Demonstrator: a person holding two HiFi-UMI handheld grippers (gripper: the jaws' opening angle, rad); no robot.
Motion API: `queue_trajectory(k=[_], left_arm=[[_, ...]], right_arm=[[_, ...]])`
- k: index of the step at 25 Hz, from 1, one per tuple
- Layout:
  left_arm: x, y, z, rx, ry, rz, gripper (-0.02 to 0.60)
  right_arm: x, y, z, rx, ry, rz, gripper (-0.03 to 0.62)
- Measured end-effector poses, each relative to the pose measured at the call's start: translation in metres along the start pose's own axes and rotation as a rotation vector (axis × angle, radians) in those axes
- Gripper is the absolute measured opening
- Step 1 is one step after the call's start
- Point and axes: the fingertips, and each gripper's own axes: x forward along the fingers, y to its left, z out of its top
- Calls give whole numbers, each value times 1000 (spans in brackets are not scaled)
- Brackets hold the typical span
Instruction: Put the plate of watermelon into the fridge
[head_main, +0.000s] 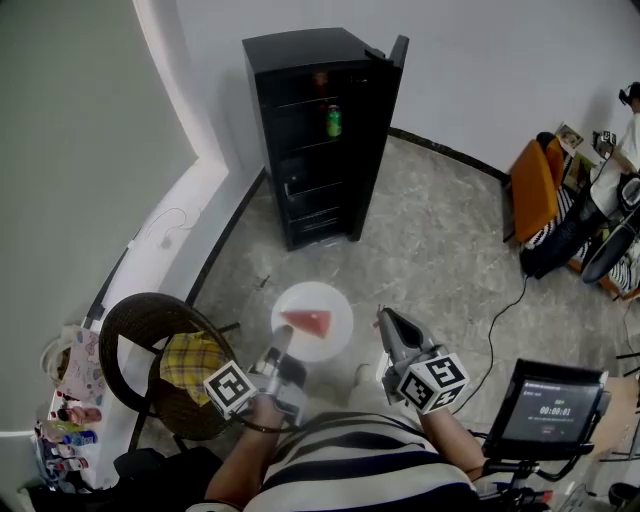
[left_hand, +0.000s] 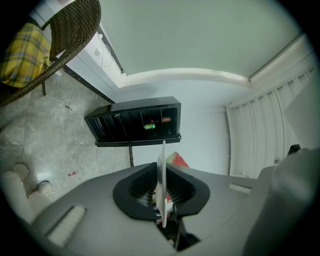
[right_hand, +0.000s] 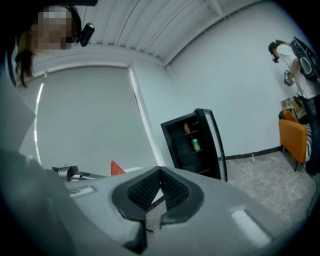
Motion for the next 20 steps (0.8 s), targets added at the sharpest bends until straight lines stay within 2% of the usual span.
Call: queue_trajectory(k=[20], left_arm=[[10,1,-8,-9,34,-10,35]], right_arm=[[0,-6,4,-29,-9,-8,-3]])
